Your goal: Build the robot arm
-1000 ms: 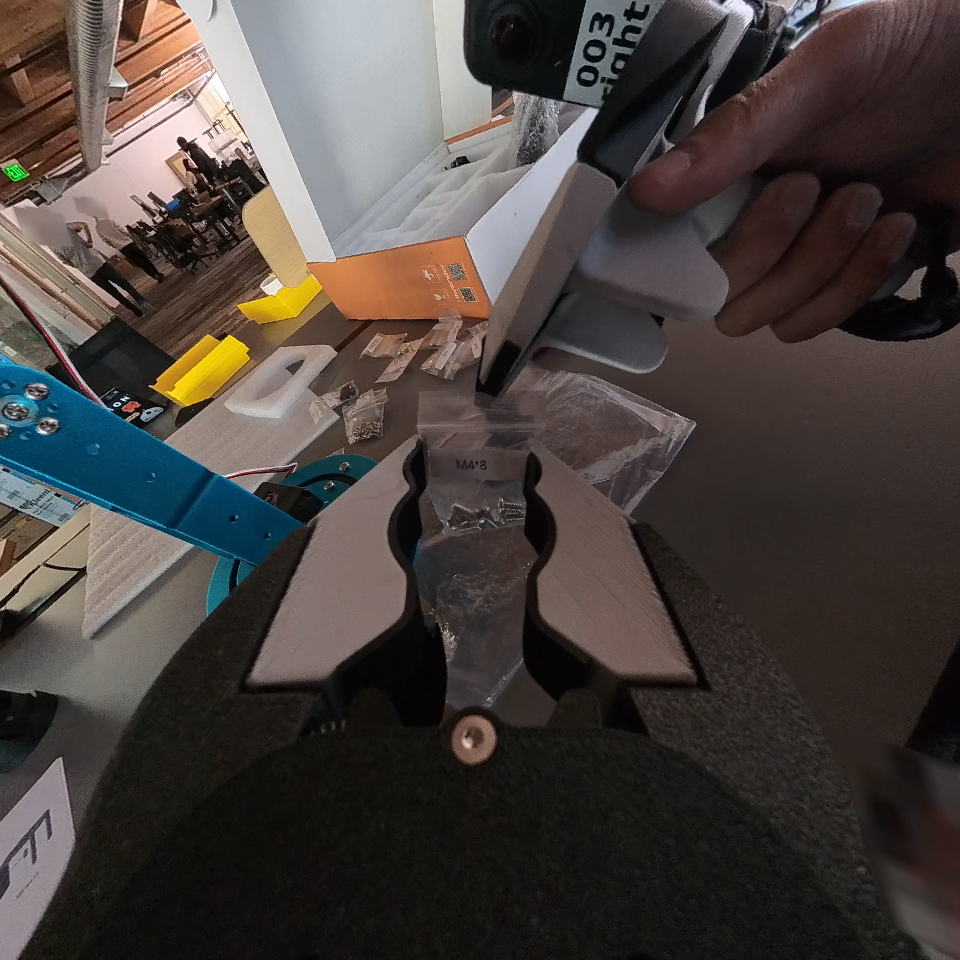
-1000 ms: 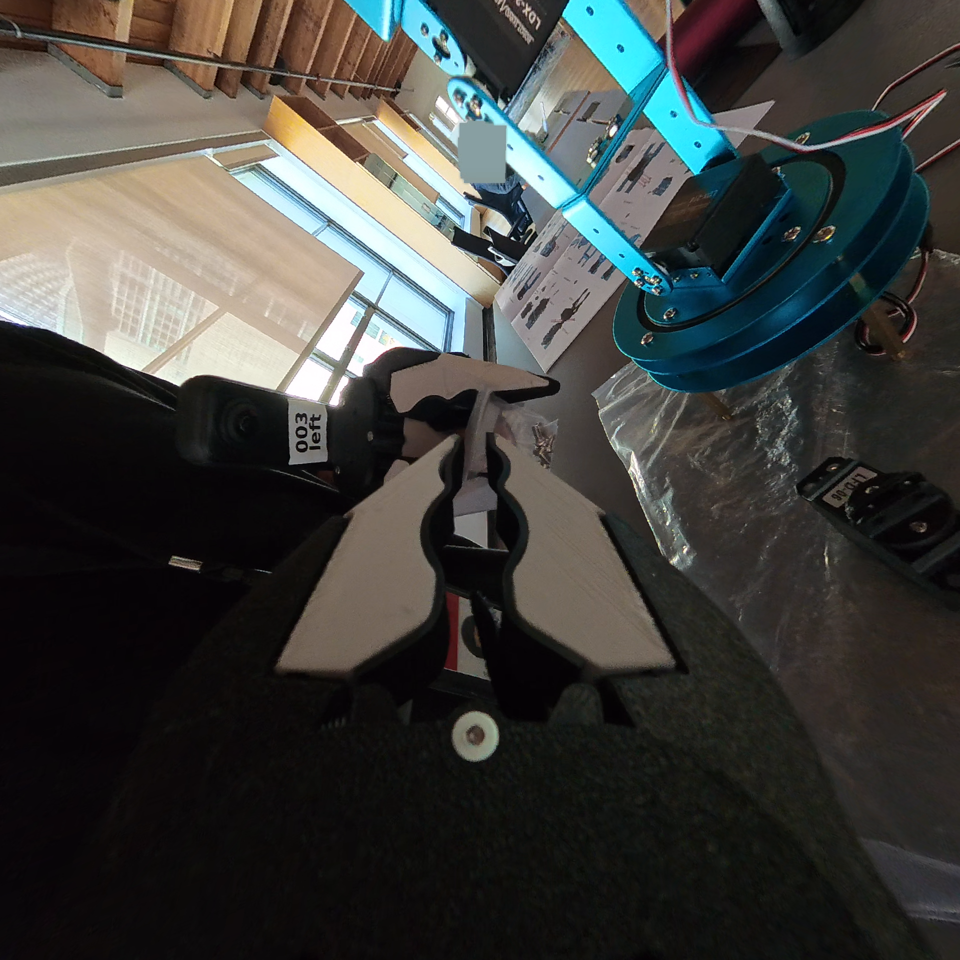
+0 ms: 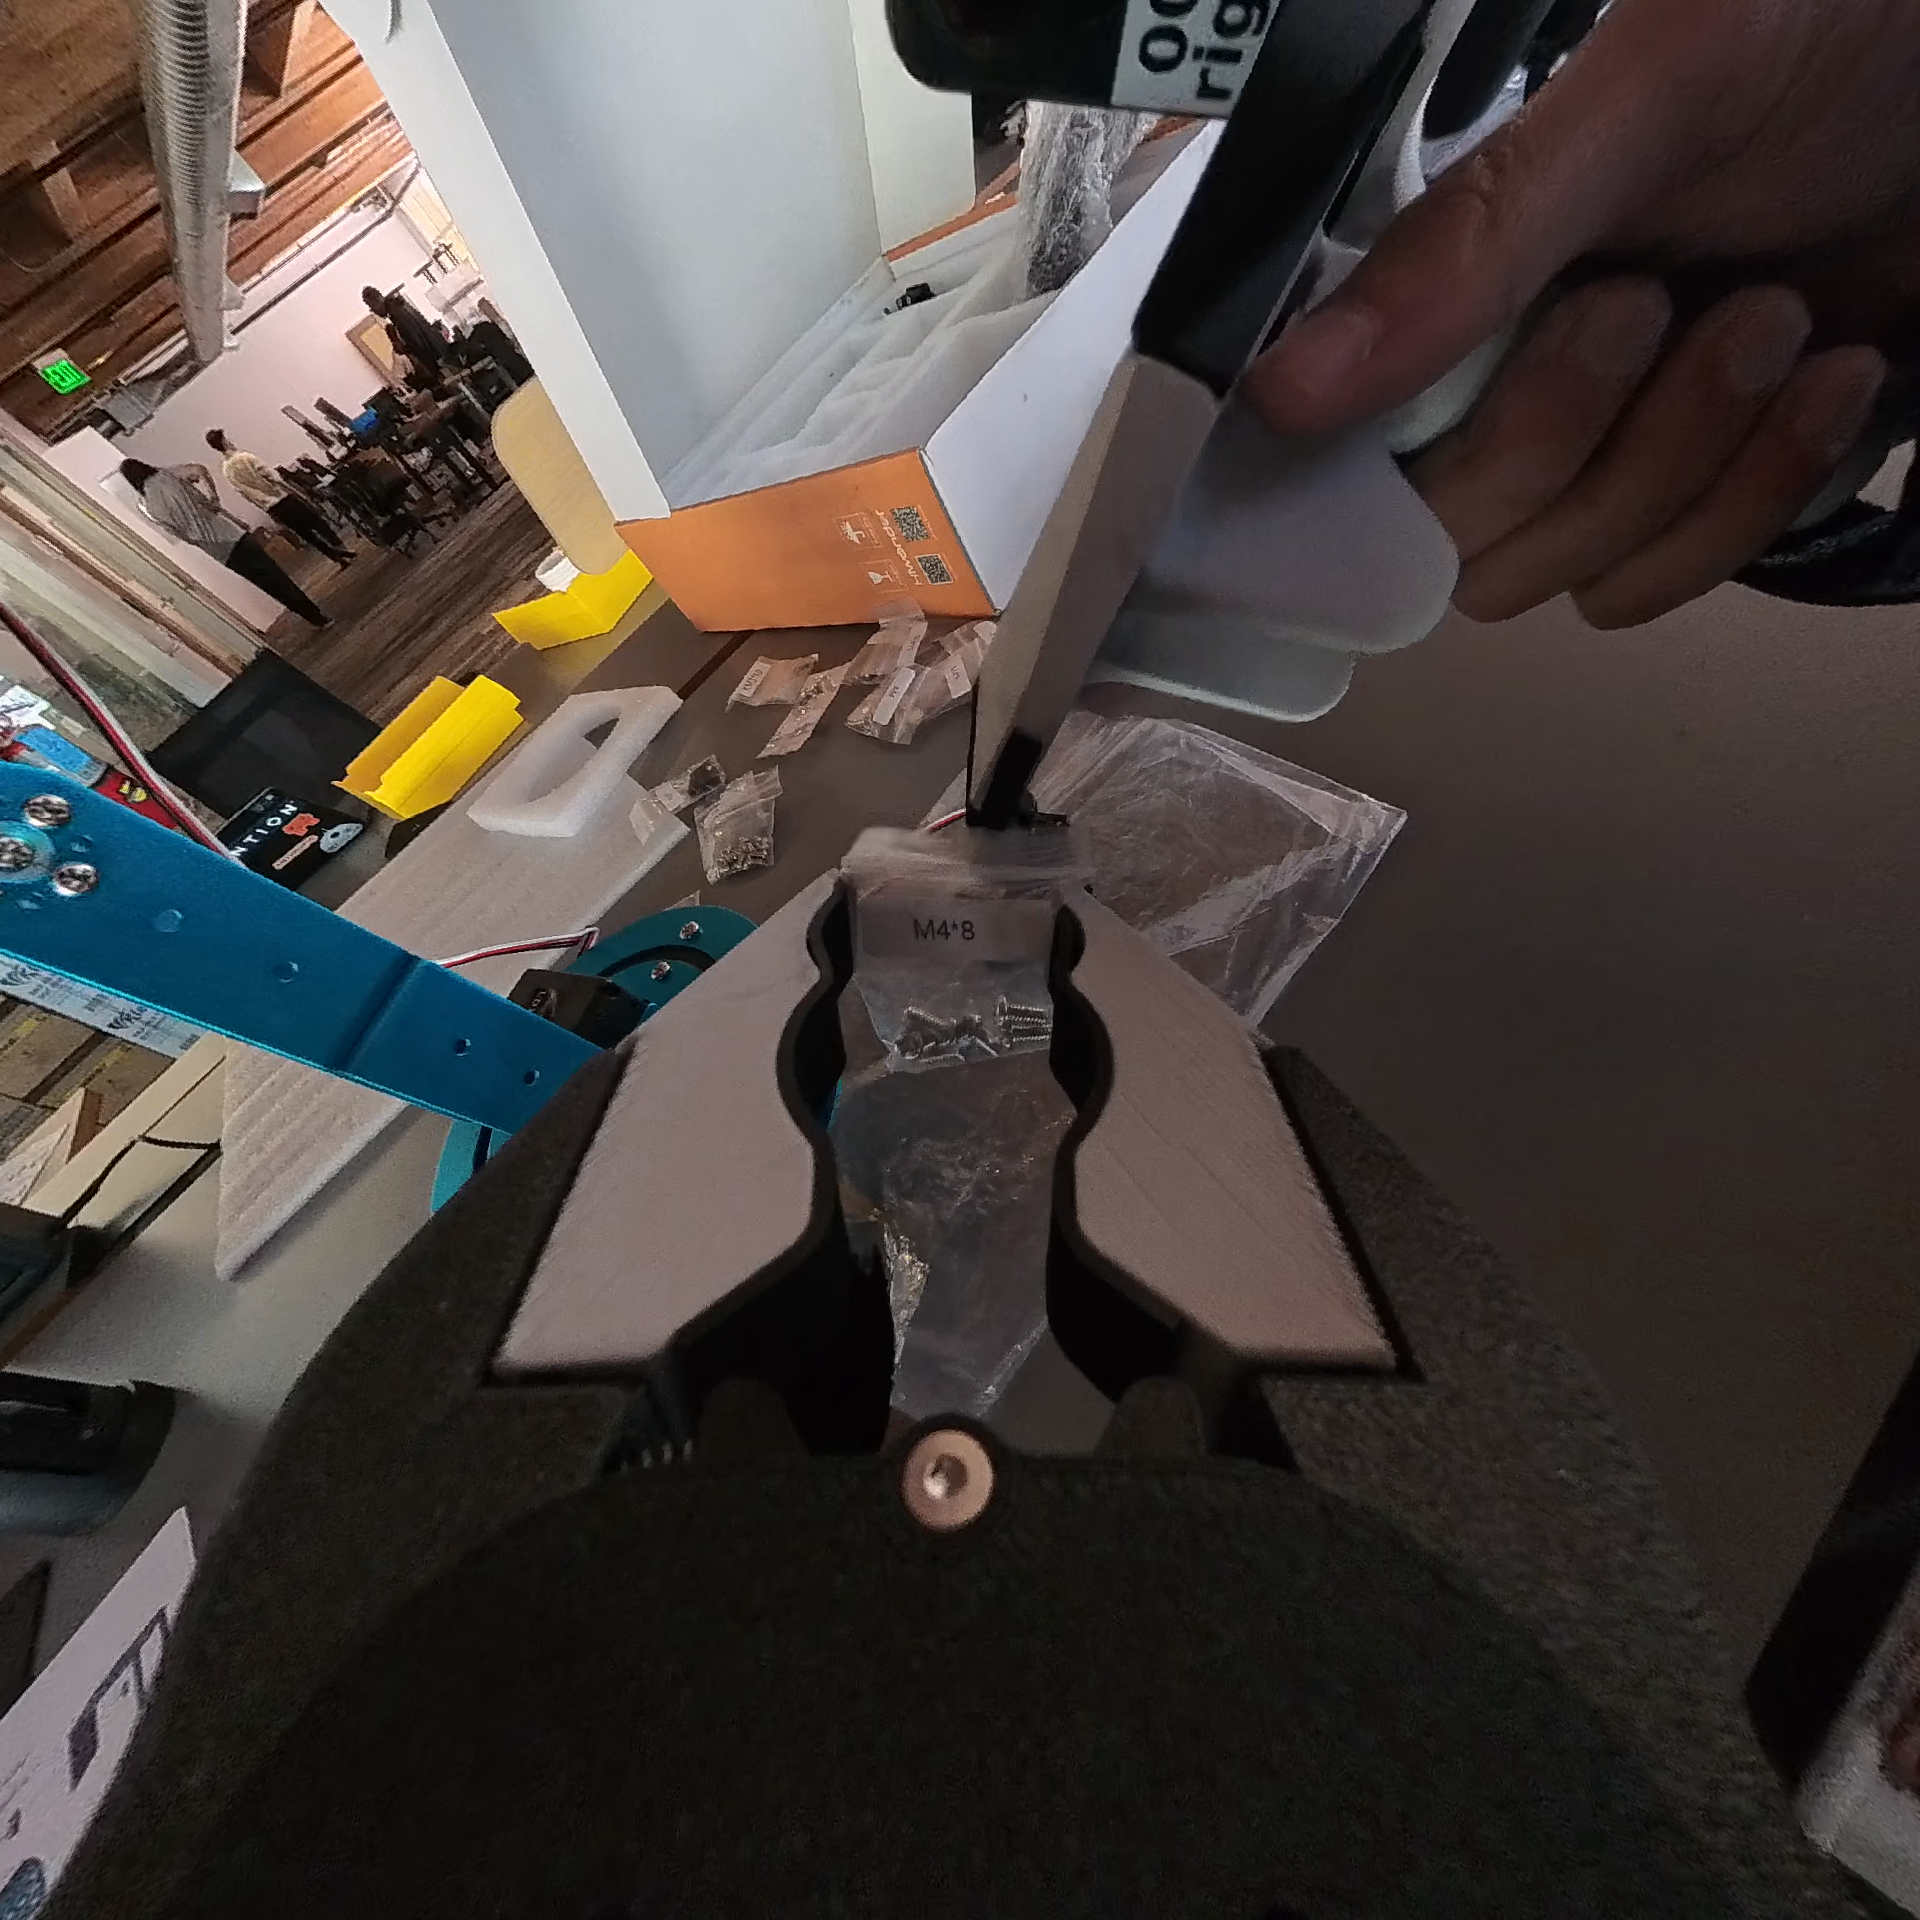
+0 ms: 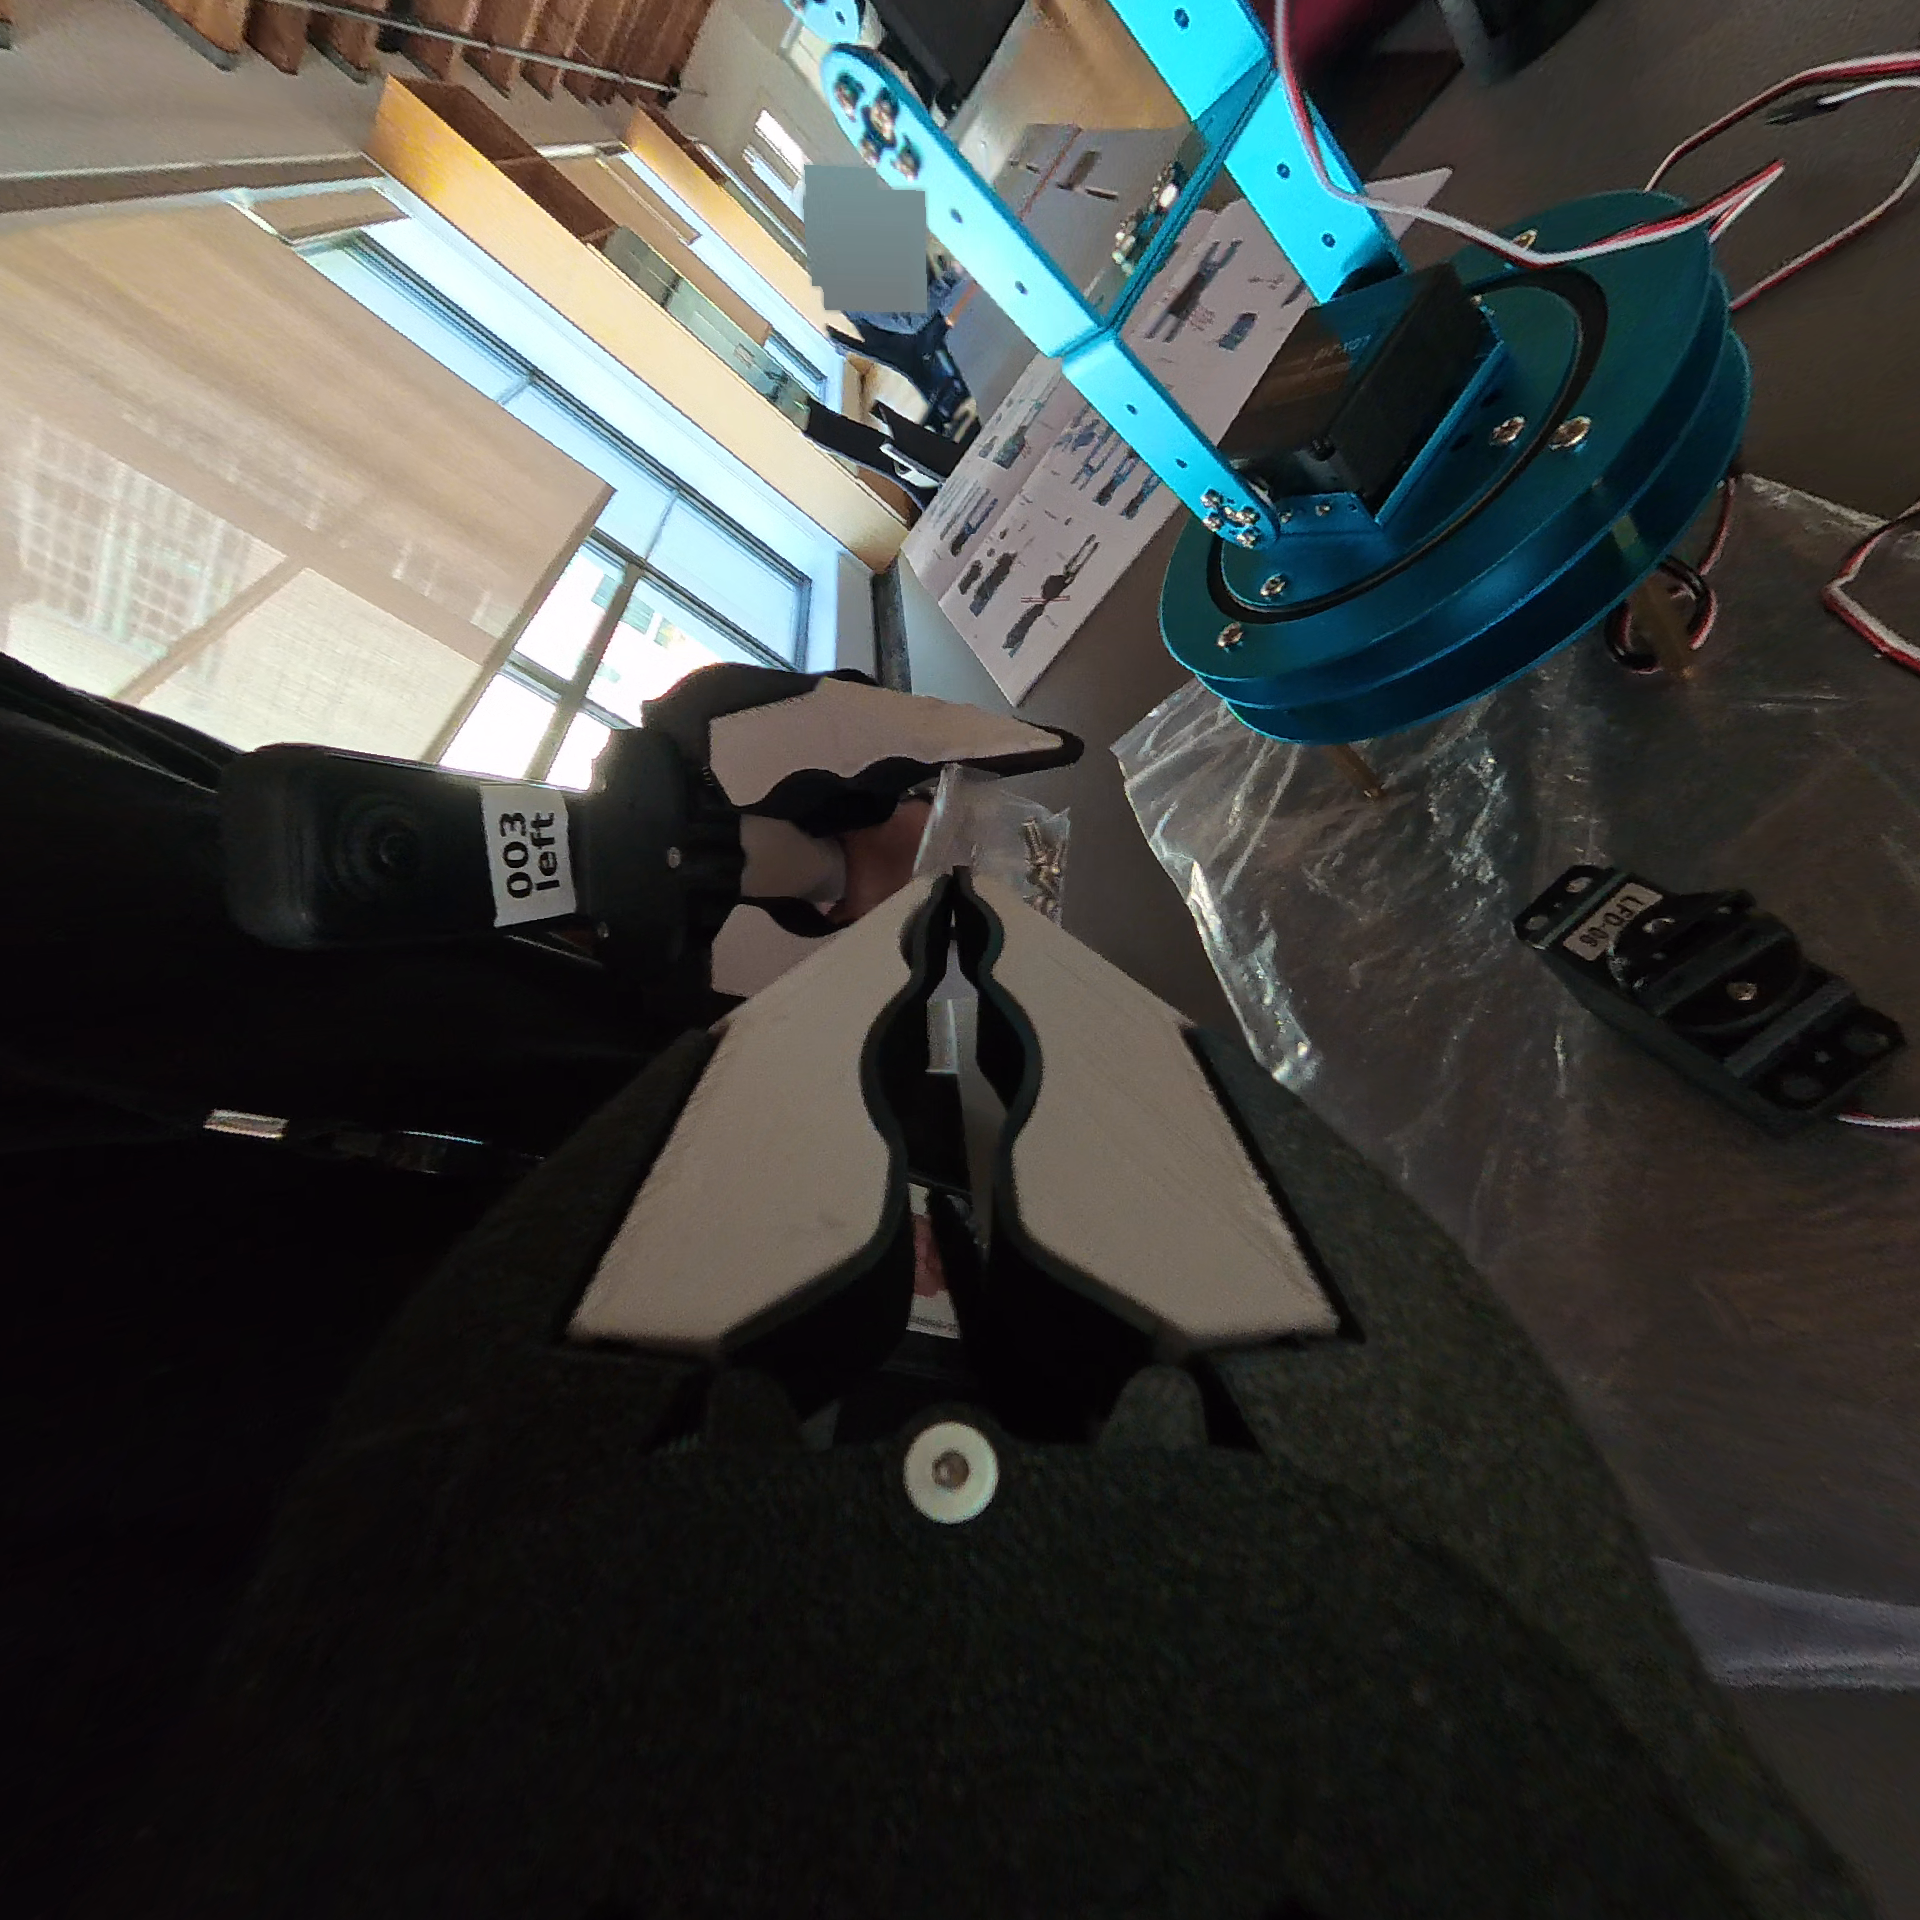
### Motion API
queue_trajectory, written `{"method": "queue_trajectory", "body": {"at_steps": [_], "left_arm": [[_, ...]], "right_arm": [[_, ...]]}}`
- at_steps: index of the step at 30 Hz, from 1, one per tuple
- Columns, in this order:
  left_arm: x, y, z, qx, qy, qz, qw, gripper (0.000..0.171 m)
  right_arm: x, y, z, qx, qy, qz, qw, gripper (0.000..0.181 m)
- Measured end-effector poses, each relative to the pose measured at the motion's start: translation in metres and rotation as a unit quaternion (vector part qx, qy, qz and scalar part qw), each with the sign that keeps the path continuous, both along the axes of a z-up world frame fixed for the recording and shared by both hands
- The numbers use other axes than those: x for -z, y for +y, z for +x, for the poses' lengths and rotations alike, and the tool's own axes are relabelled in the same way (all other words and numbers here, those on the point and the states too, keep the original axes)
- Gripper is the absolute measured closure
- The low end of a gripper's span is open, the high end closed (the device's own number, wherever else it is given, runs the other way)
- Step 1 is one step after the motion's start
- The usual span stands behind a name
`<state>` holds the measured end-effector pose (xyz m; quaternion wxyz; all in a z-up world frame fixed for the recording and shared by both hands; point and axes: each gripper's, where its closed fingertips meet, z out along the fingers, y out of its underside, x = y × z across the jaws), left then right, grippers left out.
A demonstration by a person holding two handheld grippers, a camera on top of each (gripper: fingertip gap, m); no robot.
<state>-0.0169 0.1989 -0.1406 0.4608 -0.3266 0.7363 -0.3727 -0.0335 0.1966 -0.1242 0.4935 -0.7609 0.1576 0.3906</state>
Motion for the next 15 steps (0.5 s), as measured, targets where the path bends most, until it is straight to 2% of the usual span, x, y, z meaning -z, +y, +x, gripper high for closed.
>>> {"method": "queue_trajectory", "body": {"at_steps": [4,15], "left_arm": [[-0.0027,0.0013,0.0003,-0.003,-0.005,-0.006,1.0,0.137],[-0.0014,0.0014,0.0002,-0.003,-0.004,-0.007,1.0,0.137]], "right_arm": [[-0.0075,-0.0012,0.0011,0.001,0.035,0.025,0.999,0.181],[-0.0017,-0.0019,0.0027,0.007,0.031,0.01,0.999,0.172]]}}
